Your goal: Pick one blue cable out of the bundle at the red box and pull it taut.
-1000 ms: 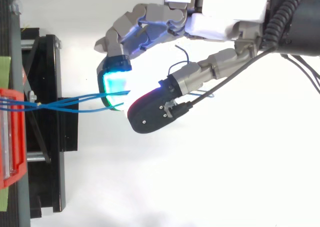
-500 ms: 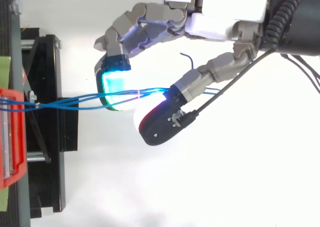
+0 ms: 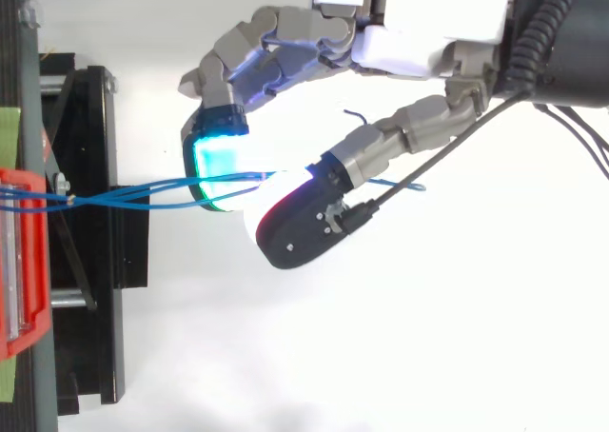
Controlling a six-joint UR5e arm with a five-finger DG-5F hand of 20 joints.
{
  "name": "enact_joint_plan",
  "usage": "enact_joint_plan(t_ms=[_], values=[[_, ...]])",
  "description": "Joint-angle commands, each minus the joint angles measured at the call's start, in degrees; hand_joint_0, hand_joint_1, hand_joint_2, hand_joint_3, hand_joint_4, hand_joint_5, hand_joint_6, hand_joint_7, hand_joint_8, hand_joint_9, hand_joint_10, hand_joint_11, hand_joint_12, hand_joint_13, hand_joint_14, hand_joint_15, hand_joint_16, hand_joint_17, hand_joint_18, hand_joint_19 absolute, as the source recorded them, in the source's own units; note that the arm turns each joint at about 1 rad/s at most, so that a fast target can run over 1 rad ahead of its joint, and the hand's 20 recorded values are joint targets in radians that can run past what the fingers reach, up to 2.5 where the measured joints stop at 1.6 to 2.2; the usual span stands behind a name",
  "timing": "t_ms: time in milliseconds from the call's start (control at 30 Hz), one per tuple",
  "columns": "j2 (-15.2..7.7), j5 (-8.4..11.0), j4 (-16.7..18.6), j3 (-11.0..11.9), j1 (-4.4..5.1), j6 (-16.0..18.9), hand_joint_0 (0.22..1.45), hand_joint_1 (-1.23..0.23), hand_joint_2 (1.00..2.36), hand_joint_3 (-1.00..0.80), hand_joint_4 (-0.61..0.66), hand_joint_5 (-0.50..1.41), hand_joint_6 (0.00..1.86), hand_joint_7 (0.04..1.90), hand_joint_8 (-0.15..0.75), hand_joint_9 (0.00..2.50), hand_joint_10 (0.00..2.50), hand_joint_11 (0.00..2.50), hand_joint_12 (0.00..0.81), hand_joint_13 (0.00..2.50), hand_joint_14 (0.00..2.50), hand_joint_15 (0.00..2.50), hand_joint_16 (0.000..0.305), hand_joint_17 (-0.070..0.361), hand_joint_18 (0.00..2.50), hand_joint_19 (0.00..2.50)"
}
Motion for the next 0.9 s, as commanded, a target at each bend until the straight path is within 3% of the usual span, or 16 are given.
enact_joint_plan(t_ms=[0, 267, 500, 733, 867], values=[[-0.01, 0.00, 0.00, 0.01, -0.07, -0.07, 0.57, -0.72, 1.01, -0.38, 0.03, -0.18, 0.84, 1.07, 0.289, 0.63, 0.01, 0.32, 0.380, 0.26, 0.01, 0.13, 0.059, 0.132, 0.25, 0.22], [0.08, 0.00, 0.00, 0.01, 0.02, 0.02, 0.58, -0.72, 1.02, -0.14, 0.04, -0.18, 0.85, 1.12, 0.295, 0.64, 0.01, 0.33, 0.379, 0.26, 0.01, 0.13, 0.058, 0.131, 0.25, 0.22], [0.08, 0.00, 0.00, -0.08, 0.02, 0.02, 0.65, -0.88, 1.02, -0.18, 0.02, -0.19, 0.87, 1.04, 0.287, 0.62, 0.01, 0.33, 0.380, 0.27, 0.00, 0.11, 0.059, 0.132, 0.29, 0.18], [-0.01, 0.00, 0.00, -0.08, 0.02, 0.02, 0.71, -0.92, 1.02, -0.28, 0.01, -0.19, 0.87, 0.97, 0.278, 0.60, 0.01, 0.34, 0.378, 0.27, 0.00, 0.10, 0.058, 0.131, 0.31, 0.16], [-0.01, 0.00, 0.00, 0.01, 0.02, 0.02, 0.66, -0.89, 1.02, -0.31, 0.04, -0.19, 0.86, 1.02, 0.272, 0.61, 0.01, 0.34, 0.377, 0.27, 0.00, 0.11, 0.058, 0.131, 0.30, 0.18]])
